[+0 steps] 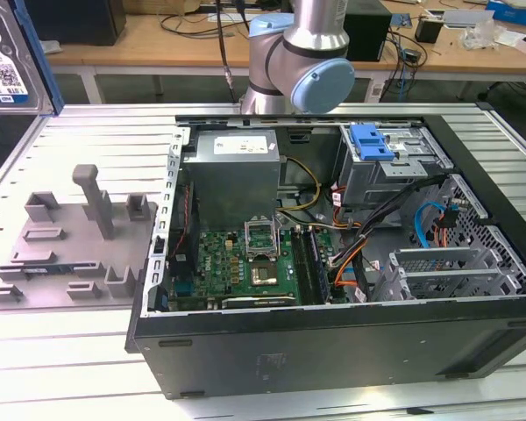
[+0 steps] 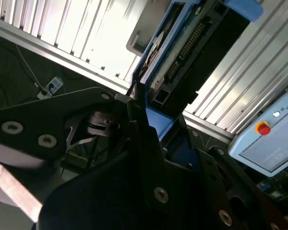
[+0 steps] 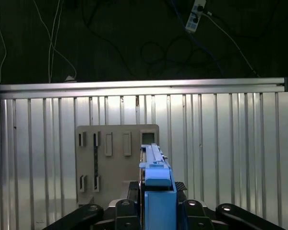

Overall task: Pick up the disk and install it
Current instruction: 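Pick up the disk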

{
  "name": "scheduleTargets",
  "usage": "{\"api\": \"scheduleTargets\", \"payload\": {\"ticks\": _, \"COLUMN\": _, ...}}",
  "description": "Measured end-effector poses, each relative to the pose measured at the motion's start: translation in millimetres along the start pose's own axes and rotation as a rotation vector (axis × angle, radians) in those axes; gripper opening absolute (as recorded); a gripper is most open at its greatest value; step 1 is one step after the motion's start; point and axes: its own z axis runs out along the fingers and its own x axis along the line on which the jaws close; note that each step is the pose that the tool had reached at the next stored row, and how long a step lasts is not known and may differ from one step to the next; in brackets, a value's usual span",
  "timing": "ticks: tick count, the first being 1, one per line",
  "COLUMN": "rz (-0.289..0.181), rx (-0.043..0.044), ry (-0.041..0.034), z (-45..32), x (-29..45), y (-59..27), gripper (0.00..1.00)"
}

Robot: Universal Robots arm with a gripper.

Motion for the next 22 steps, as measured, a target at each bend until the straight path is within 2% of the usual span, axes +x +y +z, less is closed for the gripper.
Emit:
{"api": "scheduleTargets", "payload": {"ticks": 5, "rz": 0.0, "rx": 0.0, "ry": 0.0002, "z": -0.1, "x": 0.6, "y": -0.9, "gripper": 0.36}}
{"api": "scheduleTargets", "payload": {"ticks": 9, "rz": 0.0, "rx": -0.0016, "ry": 0.0001, "z": -1.2, "x": 6.3, "y": -21.6, "gripper": 0.36}}
{"api": "scheduleTargets", "payload": {"ticks": 10, "rz": 0.0, "rx": -0.0031, "ry": 0.0002, "z": -2.0, "x": 9.6, "y": -32.0, "gripper": 0.36}}
{"api": "scheduleTargets", "payload": {"ticks": 12, "rz": 0.0, "rx": -0.0049, "ry": 0.0002, "z": -2.6, "x": 14.3, "y": -45.8, "gripper": 0.36}}
{"api": "scheduleTargets", "payload": {"ticks": 19, "rz": 0.0, "rx": -0.0095, "ry": 0.0004, "z": -3.7, "x": 25.2, "y": -78.7, "gripper": 0.36}}
{"api": "scheduleTargets", "payload": {"ticks": 22, "rz": 0.0, "rx": -0.0119, "ry": 0.0006, "z": -4.2, "x": 31.1, "y": -96.8, "gripper": 0.36}}
